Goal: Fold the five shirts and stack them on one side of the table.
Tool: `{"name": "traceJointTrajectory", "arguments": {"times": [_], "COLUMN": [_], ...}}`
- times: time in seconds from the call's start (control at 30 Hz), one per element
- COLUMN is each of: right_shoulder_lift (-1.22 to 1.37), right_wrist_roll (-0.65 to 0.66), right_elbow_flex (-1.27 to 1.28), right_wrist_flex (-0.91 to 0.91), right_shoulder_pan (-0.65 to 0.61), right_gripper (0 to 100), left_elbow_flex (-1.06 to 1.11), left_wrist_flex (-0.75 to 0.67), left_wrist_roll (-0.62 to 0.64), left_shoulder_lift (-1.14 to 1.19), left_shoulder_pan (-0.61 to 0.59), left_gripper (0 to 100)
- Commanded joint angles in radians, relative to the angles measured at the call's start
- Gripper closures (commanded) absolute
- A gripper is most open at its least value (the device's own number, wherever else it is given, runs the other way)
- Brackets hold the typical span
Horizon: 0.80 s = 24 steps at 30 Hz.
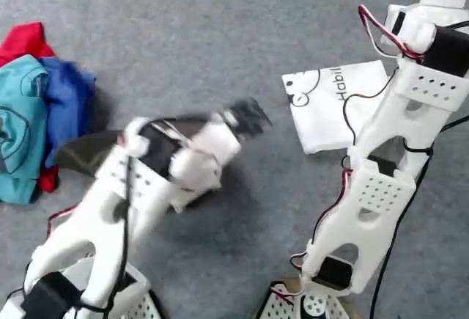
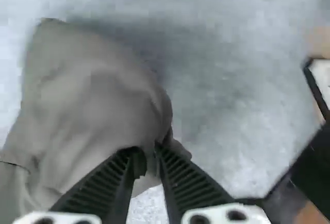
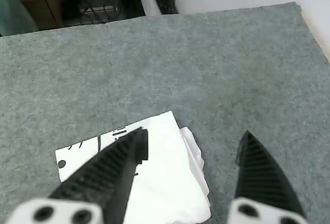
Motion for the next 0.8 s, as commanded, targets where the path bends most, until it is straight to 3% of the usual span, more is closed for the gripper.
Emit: {"name": "traceJointTrajectory", "arguments": {"times": [0.0,0.17,0.27,0.4,0.57,0.67,0.77], "right_shoulder_lift": [-0.054,-0.059,-0.061,-0.061,-0.054,-0.044,-0.004], "right_wrist_roll": [-0.002,0.000,0.000,0.015,0.055,0.055,0.057], "right_elbow_flex": [-0.028,0.079,0.217,0.424,0.605,0.679,0.723], "right_wrist_flex": [0.003,0.003,0.003,0.003,0.002,-0.017,-0.018], "right_shoulder_pan": [-0.044,-0.161,-0.258,-0.433,-0.692,-0.825,-0.936], "right_gripper": [71.7,71.6,71.6,71.7,71.6,71.7,71.8], "left_elbow_flex": [0.010,-0.079,-0.174,-0.208,-0.073,0.104,0.306], "left_wrist_flex": [-0.003,0.064,0.083,0.081,0.077,-0.014,-0.166], "left_wrist_roll": [0.048,0.190,0.245,0.213,0.051,-0.021,-0.041], "left_shoulder_lift": [-0.029,-0.091,-0.166,-0.307,-0.457,-0.512,-0.543], "left_shoulder_pan": [0.102,0.194,0.113,-0.291,-0.888,-1.173,-1.376], "left_gripper": [81,76,76,76,77,77,78]}}
